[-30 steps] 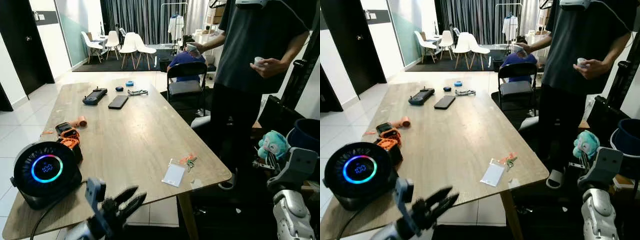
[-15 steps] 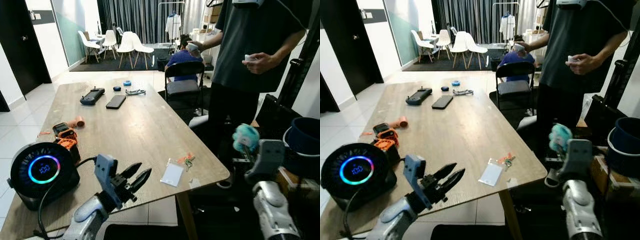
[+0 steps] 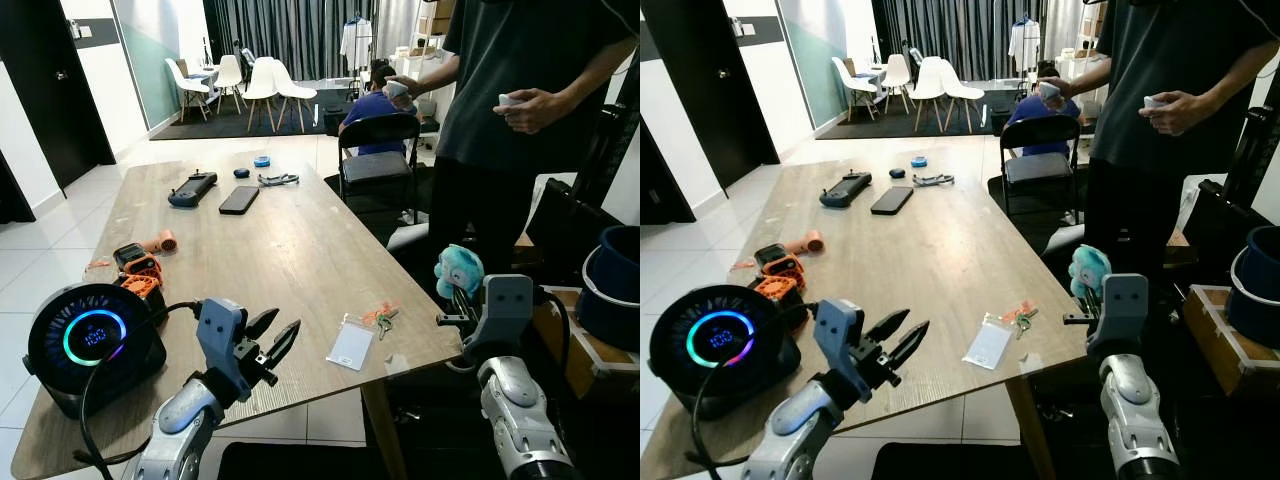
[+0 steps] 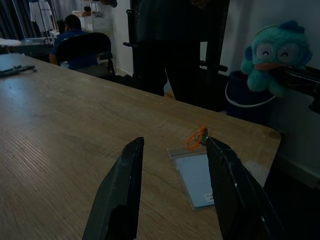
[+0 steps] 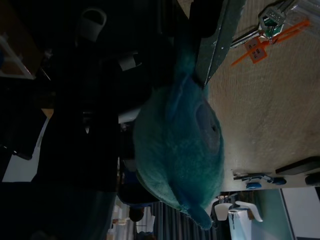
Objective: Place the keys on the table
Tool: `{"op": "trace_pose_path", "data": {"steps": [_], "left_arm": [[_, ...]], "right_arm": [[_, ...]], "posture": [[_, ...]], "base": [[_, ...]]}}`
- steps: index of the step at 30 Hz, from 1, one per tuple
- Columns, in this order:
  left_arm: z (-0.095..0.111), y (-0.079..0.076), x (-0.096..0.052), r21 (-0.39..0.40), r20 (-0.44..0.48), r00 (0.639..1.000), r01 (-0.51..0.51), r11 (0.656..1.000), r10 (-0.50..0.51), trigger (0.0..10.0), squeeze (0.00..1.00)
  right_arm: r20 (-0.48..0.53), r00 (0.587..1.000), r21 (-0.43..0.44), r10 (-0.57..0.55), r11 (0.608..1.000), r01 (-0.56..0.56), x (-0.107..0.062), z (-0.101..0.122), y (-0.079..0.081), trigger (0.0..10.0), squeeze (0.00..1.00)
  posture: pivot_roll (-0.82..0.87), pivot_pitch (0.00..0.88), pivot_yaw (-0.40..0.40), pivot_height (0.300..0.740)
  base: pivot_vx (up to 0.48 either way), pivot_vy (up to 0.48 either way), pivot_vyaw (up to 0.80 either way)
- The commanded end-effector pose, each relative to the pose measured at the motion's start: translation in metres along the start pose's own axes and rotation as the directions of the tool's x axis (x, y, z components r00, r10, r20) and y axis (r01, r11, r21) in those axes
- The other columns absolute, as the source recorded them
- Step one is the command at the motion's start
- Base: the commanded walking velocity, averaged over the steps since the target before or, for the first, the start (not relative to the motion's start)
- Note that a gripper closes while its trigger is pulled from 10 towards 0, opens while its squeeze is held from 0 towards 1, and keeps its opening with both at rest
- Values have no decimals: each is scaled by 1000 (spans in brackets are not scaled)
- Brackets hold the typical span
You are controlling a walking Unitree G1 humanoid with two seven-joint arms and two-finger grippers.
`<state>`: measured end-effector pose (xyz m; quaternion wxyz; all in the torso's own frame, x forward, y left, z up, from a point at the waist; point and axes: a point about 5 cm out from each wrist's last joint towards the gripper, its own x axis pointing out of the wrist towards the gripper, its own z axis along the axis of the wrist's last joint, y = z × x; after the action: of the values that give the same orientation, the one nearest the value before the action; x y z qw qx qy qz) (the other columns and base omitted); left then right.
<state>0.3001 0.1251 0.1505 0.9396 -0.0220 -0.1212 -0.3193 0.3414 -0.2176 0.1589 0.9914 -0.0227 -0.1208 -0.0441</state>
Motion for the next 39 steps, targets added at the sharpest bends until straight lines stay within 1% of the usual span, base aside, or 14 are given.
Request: {"op": "trace_pose_path", "data": {"steps": [1, 7, 15, 23, 25, 27, 29, 30, 31, 32, 34, 35, 38, 39], "left_arm": [[-4, 2, -2, 19, -24, 1000, -4, 1000, 4, 10000, 0], [-5, 1, -1, 22, -24, 1000, -17, 1000, 17, 10000, 0], [-9, -4, 7, 57, 12, 992, -123, 991, 122, 10000, 0], [-7, -5, 7, 63, 44, 985, -171, 983, 168, 10000, 0], [-7, -5, 7, 67, 51, 983, -181, 981, 178, 10000, 0], [-7, -4, 7, 74, 58, 981, -190, 979, 186, 10000, 0], [-7, -4, 7, 74, 58, 981, -190, 979, 186, 10000, 0], [-7, -5, 8, 80, 61, 981, -190, 978, 186, 10000, 0], [-7, -6, 8, 83, 61, 981, -188, 979, 184, 10000, 0], [-7, -6, 8, 83, 61, 981, -188, 979, 184, 10000, 0], [-8, -7, 8, 87, 58, 982, -185, 979, 180, 10000, 0], [-8, -7, 8, 87, 58, 982, -185, 979, 180, 10000, 0], [-10, -7, 9, 101, 52, 981, -194, 976, 189, 10000, 0], [-10, -7, 10, 102, 52, 980, -195, 975, 191, 10000, 0]], "right_arm": [[4, 1000, -12, 15, 1000, -14, -2, -2, 5, 10000, 0], [2, 1000, -12, 27, 1000, -27, -1, -2, 7, 10000, 0], [-15, 989, -64, 149, 987, -150, 11, 3, 16, 10000, 0], [-15, 978, -80, 210, 974, -211, 23, 9, 25, 10000, 0], [-16, 972, -81, 233, 969, -234, 25, 9, 29, 10000, 0], [-37, 941, -62, 336, 939, -337, 23, 5, 45, 10000, 0], [-37, 941, -62, 336, 939, -337, 23, 5, 45, 10000, 0], [-75, 877, -41, 474, 878, -478, 15, -5, 64, 10000, 0], [-89, 846, -44, 525, 847, -530, 10, -9, 72, 10000, 0], [-89, 846, -44, 525, 847, -530, 10, -9, 72, 10000, 0], [-125, 771, -38, 624, 774, -632, -2, -19, 89, 10000, 0], [-125, 771, -38, 624, 774, -632, -2, -19, 89, 10000, 0], [-228, 700, -60, 677, 707, -704, -16, -39, 100, 10000, 0], [-259, 705, -82, 660, 712, -697, -17, -44, 99, 10000, 0]], "posture": [[85, 70, 86, 740], [74, 59, 63, 740], [55, 45, -70, 740], [53, 51, -104, 740], [47, 54, -104, 740], [39, 58, -96, 740], [39, 58, -96, 740], [38, 59, -92, 740], [35, 61, -87, 740], [35, 61, -87, 740], [31, 65, -76, 740], [31, 65, -76, 740], [28, 67, -70, 740], [28, 67, -70, 740]], "base": [[0, 0, 0], [0, 0, 0], [0, 0, 0], [0, 0, 0], [0, 0, 0], [0, 0, 0], [0, 0, 0], [0, 0, 0], [0, 0, 0], [0, 0, 0], [0, 0, 0], [0, 0, 0], [0, 0, 0], [0, 0, 0]]}}
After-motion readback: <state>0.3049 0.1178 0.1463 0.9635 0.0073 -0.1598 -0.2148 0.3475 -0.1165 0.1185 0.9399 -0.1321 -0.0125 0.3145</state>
